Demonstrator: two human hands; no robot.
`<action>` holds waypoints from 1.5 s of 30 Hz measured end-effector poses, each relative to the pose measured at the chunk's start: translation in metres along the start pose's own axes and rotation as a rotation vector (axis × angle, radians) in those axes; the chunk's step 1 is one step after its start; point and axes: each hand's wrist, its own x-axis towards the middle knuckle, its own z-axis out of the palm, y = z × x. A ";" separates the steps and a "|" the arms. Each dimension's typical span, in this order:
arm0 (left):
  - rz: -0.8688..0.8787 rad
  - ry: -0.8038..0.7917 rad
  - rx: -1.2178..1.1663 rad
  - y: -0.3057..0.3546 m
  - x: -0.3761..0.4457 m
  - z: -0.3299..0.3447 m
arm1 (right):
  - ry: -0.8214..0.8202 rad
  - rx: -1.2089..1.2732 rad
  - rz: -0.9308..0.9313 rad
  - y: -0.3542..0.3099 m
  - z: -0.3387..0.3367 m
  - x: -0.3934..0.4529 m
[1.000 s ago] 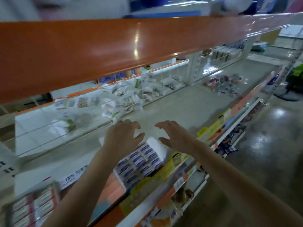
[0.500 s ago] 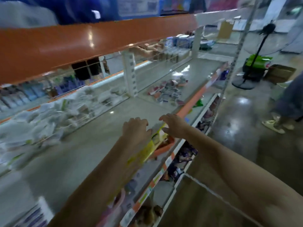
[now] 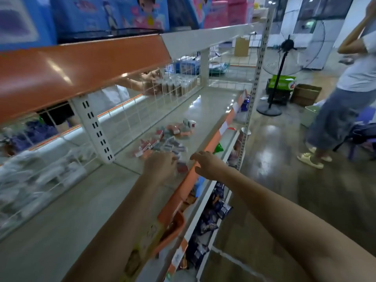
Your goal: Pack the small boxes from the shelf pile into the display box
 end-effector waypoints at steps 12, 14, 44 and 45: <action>-0.250 -0.151 -0.028 -0.025 0.108 0.027 | -0.088 0.042 -0.143 0.047 0.008 0.114; -0.272 -0.155 0.006 -0.024 0.114 0.030 | -0.052 0.007 -0.200 0.051 0.015 0.128; -0.596 0.117 0.093 0.009 0.098 0.055 | -0.164 0.536 -0.481 0.107 0.002 0.172; -0.592 0.150 0.086 0.011 0.095 0.055 | -0.182 0.591 -0.489 0.108 0.002 0.171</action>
